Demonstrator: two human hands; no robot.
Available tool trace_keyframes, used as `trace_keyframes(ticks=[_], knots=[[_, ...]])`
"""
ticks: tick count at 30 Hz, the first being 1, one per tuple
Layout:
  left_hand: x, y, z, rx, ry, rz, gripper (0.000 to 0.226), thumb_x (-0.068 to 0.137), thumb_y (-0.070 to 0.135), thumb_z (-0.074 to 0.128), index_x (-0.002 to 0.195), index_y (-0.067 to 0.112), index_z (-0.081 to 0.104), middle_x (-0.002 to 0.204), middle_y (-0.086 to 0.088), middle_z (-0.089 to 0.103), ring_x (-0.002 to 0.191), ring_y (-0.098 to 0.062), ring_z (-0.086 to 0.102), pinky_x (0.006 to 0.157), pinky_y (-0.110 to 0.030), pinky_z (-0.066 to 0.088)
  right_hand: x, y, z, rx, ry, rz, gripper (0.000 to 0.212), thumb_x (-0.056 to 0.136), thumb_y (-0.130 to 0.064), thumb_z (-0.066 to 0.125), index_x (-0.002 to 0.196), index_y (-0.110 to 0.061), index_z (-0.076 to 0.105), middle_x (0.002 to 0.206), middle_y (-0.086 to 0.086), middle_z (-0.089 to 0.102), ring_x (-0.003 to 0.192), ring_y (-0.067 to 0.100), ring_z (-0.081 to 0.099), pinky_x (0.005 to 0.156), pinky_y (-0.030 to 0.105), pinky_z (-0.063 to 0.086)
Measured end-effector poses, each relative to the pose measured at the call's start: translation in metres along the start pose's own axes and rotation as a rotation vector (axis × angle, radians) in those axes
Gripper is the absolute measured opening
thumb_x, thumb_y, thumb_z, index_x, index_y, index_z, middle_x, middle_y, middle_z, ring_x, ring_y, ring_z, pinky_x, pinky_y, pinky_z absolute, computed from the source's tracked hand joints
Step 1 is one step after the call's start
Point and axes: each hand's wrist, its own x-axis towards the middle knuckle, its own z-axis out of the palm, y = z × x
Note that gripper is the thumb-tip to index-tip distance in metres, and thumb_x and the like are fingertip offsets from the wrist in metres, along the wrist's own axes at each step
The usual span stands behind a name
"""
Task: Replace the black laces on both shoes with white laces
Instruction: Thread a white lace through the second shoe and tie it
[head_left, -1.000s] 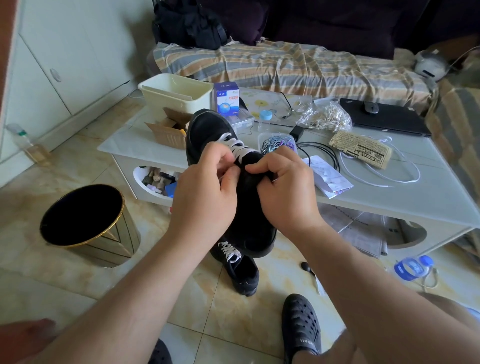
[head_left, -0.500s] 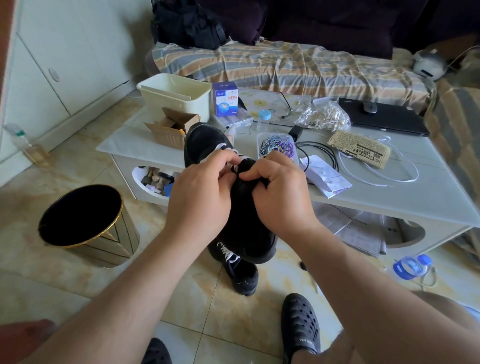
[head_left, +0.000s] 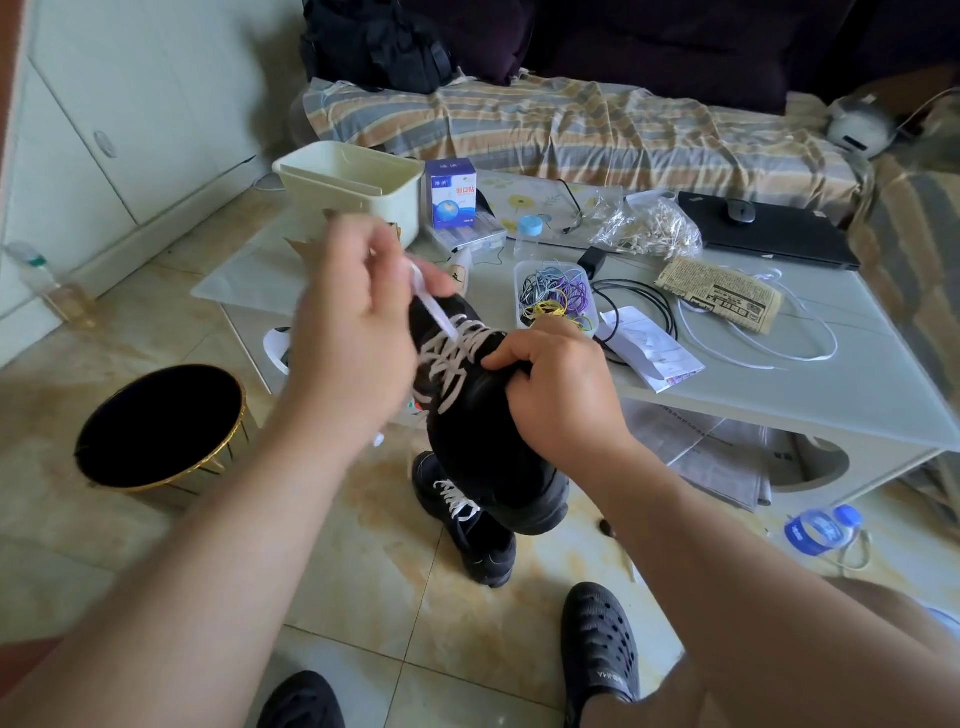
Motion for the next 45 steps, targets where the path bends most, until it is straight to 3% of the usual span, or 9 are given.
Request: trace_keyframes(ticks=[5,9,14,18,21,27,36,40,45], knots=[[0.025,0.001,-0.028,-0.318,0.410,0.012,0.011,0.105,0.019,0.035,0.108,0.023,0.044,0.080,-0.005,0.048,0.063,-0.014,0.042,0.056,-0.032,0.033,0.002,0.005,-0.018,-0.008,-0.102,0.189,0.061,0.088,-0.011,0.067,0.142,-0.038,0.054,0.090,-0.010,0.061,0.088,0.019,0.058,0.080,0.032,0.046],[0.032,-0.019,-0.046,-0.214,0.642,-0.023,0.027,0.100,0.031,0.038,0.115,0.015,0.054,0.083,0.003,0.051,0.070,-0.012,0.040,0.063,-0.038,0.033,0.007,0.005,-0.026,0.014,-0.102,0.349,0.044,0.092,-0.029,0.074,0.133,-0.033,0.063,0.086,-0.013,0.064,0.087,0.014,0.059,0.078,0.027,0.042],[0.010,-0.005,-0.021,-0.039,0.346,0.028,0.034,0.103,0.023,0.044,0.110,0.048,0.067,0.100,0.017,0.069,0.084,-0.010,0.060,0.080,-0.044,0.054,0.006,0.001,-0.023,0.175,-0.069,0.477,0.011,0.087,-0.042,0.079,0.095,-0.035,0.079,0.086,-0.021,0.072,0.085,-0.003,0.064,0.076,0.022,0.049],[-0.010,0.001,0.007,-0.065,-0.034,-0.021,0.038,0.105,0.014,0.057,0.127,0.044,0.056,0.103,0.017,0.078,0.081,-0.002,0.068,0.080,-0.026,0.056,0.006,0.000,-0.021,0.301,-0.075,0.531,0.007,0.083,-0.042,0.083,0.082,-0.040,0.076,0.078,-0.019,0.074,0.080,0.000,0.069,0.074,0.022,0.056],[-0.018,-0.013,0.023,0.099,-0.175,-0.009,0.015,0.101,0.022,0.067,0.109,0.035,0.071,0.094,0.017,0.078,0.081,-0.006,0.072,0.081,-0.028,0.057,0.004,-0.001,-0.022,0.421,-0.106,0.514,0.008,0.088,-0.027,0.082,0.087,-0.034,0.079,0.079,-0.015,0.076,0.075,0.001,0.070,0.073,0.022,0.058],[-0.021,-0.029,0.032,0.442,-0.139,0.287,0.005,0.088,0.015,0.079,0.088,0.020,0.082,0.078,0.005,0.075,0.074,-0.017,0.067,0.073,-0.026,0.049,0.006,0.001,-0.025,0.741,-0.250,0.571,0.022,0.092,0.002,0.068,0.105,-0.010,0.080,0.092,0.010,0.080,0.081,0.016,0.071,0.084,0.034,0.060],[-0.009,-0.030,0.033,0.554,-0.091,0.223,0.009,0.081,0.018,0.078,0.074,0.024,0.077,0.063,0.007,0.071,0.055,-0.014,0.062,0.054,-0.020,0.035,0.003,-0.003,-0.022,0.836,-0.221,0.576,0.023,0.093,0.005,0.068,0.096,-0.014,0.080,0.093,0.015,0.079,0.085,0.025,0.072,0.094,0.048,0.060],[-0.009,-0.023,0.037,0.539,-0.155,0.270,0.011,0.082,0.019,0.074,0.073,0.024,0.076,0.061,0.006,0.068,0.054,-0.009,0.054,0.053,-0.012,0.029,0.000,-0.007,-0.028,0.623,-0.146,0.481,0.023,0.091,-0.004,0.073,0.094,-0.026,0.080,0.083,-0.006,0.080,0.077,0.006,0.073,0.076,0.023,0.059],[-0.009,-0.017,0.034,0.516,-0.189,0.094,0.005,0.083,0.026,0.077,0.078,0.025,0.078,0.065,0.009,0.071,0.050,0.010,0.047,0.056,-0.003,0.036,-0.001,-0.008,-0.030,0.318,-0.147,0.248,0.025,0.090,-0.009,0.075,0.110,-0.023,0.082,0.084,-0.026,0.072,0.084,-0.012,0.065,0.079,0.003,0.044]])
